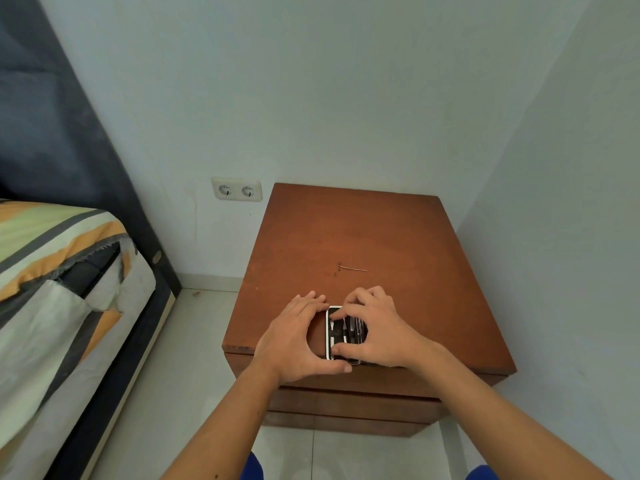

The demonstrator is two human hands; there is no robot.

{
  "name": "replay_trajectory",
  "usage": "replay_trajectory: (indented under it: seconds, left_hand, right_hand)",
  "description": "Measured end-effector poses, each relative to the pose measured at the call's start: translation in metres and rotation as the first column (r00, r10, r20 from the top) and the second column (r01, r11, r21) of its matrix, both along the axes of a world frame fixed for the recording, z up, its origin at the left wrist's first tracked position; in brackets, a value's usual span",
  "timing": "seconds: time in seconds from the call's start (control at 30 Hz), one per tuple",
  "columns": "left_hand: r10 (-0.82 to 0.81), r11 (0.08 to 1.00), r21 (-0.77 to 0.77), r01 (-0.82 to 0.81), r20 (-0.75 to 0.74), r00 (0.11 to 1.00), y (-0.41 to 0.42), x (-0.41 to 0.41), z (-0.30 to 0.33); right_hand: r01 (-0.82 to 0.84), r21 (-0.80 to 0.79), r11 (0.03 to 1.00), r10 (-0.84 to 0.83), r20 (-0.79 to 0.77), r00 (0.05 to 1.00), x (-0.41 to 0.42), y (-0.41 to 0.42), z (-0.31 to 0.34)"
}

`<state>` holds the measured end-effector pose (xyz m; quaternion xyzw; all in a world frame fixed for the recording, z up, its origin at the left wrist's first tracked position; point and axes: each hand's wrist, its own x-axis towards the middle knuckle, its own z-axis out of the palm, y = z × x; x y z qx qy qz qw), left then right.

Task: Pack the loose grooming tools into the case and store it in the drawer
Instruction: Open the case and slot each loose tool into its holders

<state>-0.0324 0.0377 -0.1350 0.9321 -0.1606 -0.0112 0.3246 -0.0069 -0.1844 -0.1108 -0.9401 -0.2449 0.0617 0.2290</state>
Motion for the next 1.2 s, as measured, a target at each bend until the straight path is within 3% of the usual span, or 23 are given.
replay_trajectory:
  seconds: [0.13, 0.27, 0.37, 0.57, 0.77, 0.93, 1.2]
  left_hand:
    - [0.001, 1.0, 0.001, -0.001, 0.002, 1.0, -0.001, 0.0, 0.001]
    - [0.0, 1.0, 0.0, 0.0, 0.001, 1.0, 0.0, 0.0, 0.002]
    - [-0.004, 1.0, 0.0, 0.004, 0.002, 1.0, 0.0, 0.0, 0.003]
    - [-0.014, 1.0, 0.009, 0.014, 0.005, 1.0, 0.0, 0.001, 0.005]
    - [0.0, 1.0, 0.002, 0.0, 0.003, 1.0, 0.001, 0.0, 0.002]
    - [0.005, 1.0, -0.004, -0.005, -0.016, 1.0, 0.0, 0.0, 0.005]
    - [0.014, 1.0, -0.014, -0.014, -0.021, 1.0, 0.0, -0.001, 0.006]
  right_hand:
    - [0.219, 0.158, 0.963, -0.228, 0.04, 0.973, 0.029, -0.002, 0.004]
    - [0.464, 0.172, 0.869, -0.477, 0.038, 0.878, 0.073, -0.011, -0.003]
    - [0.545, 0.197, 0.815, -0.557, 0.004, 0.831, 0.093, -0.02, -0.012]
    - [0.453, 0.154, 0.878, -0.468, 0.08, 0.88, 0.099, -0.022, -0.017]
    - [0.385, -0.034, 0.922, -0.378, 0.138, 0.916, 0.093, -0.013, -0.018]
    - [0.434, 0.279, 0.856, -0.442, -0.039, 0.896, 0.083, -0.015, -0.006]
    - [0.464, 0.429, 0.775, -0.412, -0.214, 0.886, 0.068, -0.025, 0.005]
